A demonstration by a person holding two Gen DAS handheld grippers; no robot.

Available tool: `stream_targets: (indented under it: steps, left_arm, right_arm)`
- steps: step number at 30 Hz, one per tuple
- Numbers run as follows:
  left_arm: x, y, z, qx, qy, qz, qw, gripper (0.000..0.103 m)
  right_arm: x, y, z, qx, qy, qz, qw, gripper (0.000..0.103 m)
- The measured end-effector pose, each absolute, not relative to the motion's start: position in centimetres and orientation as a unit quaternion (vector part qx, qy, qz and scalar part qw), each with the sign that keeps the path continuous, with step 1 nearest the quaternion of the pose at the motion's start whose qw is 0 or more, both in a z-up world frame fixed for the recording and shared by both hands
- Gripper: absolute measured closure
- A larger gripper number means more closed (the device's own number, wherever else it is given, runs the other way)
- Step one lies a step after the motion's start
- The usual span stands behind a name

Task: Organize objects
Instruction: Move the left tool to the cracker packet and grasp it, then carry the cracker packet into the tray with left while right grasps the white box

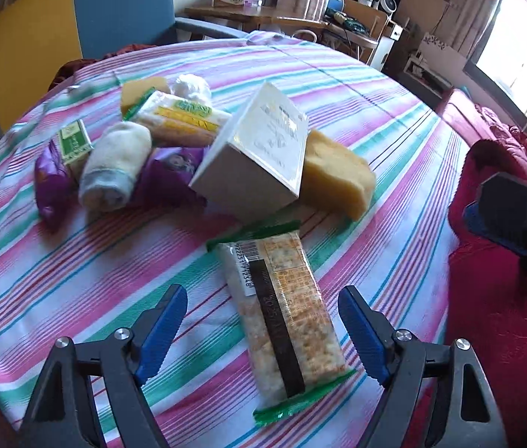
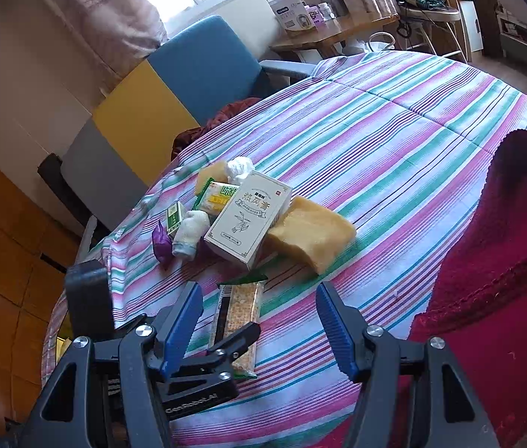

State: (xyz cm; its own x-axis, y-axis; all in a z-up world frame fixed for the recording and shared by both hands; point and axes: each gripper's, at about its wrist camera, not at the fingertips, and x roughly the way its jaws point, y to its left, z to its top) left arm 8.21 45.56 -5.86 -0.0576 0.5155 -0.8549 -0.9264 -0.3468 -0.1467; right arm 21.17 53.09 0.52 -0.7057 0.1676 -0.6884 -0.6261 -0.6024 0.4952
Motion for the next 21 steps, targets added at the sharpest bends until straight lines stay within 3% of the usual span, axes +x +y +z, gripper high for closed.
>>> stream_targets:
  steps: [1, 2, 3, 14, 21]
  left_arm:
    - [8.2, 45.7, -6.5, -0.448, 0.237, 0.689, 0.519, 0.034]
    - [8.3, 45.5, -6.6, -0.445, 0.24, 0.691, 0.517, 0.04]
    - [8.4, 45.1, -6.5, -0.427, 0.247, 0.702, 0.514, 0.058]
    - [6.0, 36.2, -6.3, -0.398, 0.232, 0.748, 0.478, 0.059]
    - [4.6, 31.0, -6.6, -0.406, 0.197, 0.766, 0.458, 0.059]
  right_arm:
    - [21.2, 53.1, 0.5, -0.303, 0.378, 0.842, 0.236, 0.039]
    - [21.2, 53.1, 0.5, -0.304, 0.378, 0.842, 0.235, 0.039]
    - [21.1, 53.1, 0.5, -0.305, 0.378, 0.842, 0.236, 0.039]
    - [19.4, 52.7, -0.2, -0.373, 0.351, 0.821, 0.253, 0.039]
    - [16.2, 53.9, -0.8, -0.388, 0.395, 0.801, 0.23, 0.039]
